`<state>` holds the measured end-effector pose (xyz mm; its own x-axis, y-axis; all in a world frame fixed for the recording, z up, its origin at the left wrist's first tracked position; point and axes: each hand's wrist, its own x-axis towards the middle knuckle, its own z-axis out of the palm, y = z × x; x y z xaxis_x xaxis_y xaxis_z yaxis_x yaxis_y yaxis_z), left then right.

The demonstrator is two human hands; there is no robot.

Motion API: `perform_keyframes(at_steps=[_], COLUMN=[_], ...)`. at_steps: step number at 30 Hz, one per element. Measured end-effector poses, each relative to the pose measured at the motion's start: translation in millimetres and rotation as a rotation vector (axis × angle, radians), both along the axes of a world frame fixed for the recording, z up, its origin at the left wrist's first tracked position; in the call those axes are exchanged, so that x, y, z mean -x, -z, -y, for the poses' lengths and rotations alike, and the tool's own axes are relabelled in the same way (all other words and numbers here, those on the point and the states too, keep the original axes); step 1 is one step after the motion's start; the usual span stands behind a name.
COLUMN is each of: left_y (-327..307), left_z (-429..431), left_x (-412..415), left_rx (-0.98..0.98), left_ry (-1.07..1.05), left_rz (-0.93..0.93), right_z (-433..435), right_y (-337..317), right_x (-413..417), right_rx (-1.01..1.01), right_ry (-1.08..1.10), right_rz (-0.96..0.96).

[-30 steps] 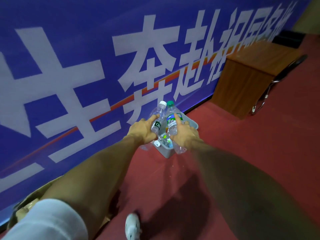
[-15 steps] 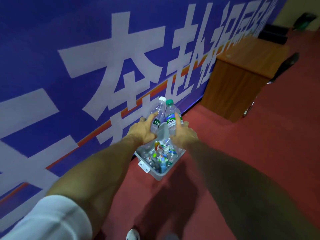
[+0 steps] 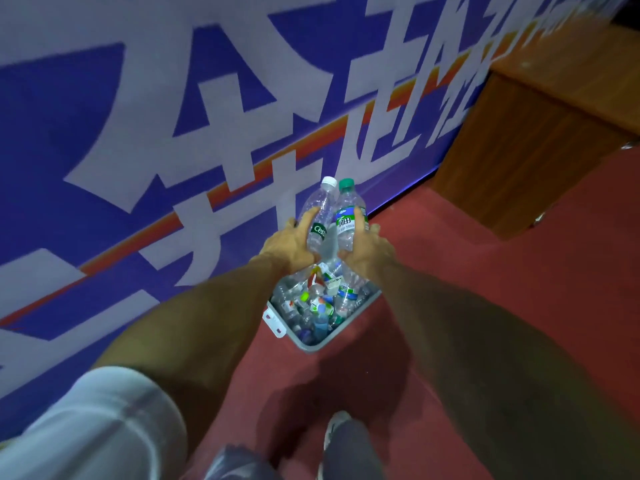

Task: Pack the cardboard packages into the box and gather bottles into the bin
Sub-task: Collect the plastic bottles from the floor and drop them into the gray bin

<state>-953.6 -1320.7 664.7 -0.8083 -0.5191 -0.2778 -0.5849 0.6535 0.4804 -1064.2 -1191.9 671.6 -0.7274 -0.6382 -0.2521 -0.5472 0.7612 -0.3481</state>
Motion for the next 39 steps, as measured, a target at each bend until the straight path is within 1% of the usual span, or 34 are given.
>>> perform_keyframes(at_steps=[2,5,8,10,14,17,19,24,28,33,39], left_y=[31,66,78,74,45,6,-17,-70,-113,-154,-184], left_z=[7,11,3,0,2,1,-1,-6,-26,-84,-204], left_x=[9,13,1,-9,-17,-20,-25,-39,-36,-15,4], left_rx=[-0.037,-0.089,-0.1,-0.062,0.035,0.117,0.138,0.173,0.213,0.244,0.284], left_ry=[-0.021,-0.032,-0.031,-0.024,-0.043,0.0,0.032,0.151,0.286,0.46,0.728], left_rz=[0.012,0.09,0.178,0.213,0.254,0.213,0.183,0.112,0.046,-0.026,-0.141], right_z=[9,12,1,-5,-11,-11,-13,-34,-69,-140,-264], right_y=[30,70,88,83,44,6,-16,-70,-109,-152,-179], right_x=[13,24,23,19,10,1,-11,-47,-72,-85,-112], right_rx=[-0.005,-0.098,-0.211,-0.257,-0.187,-0.176,-0.173,-0.152,-0.118,-0.107,-0.134], right_ry=[-0.017,-0.028,-0.061,-0.1,-0.08,-0.038,-0.006,0.099,0.238,0.439,0.716], right_rz=[0.045,0.122,0.134,0.102,0.059,0.057,0.044,0.025,-0.053,-0.058,-0.07])
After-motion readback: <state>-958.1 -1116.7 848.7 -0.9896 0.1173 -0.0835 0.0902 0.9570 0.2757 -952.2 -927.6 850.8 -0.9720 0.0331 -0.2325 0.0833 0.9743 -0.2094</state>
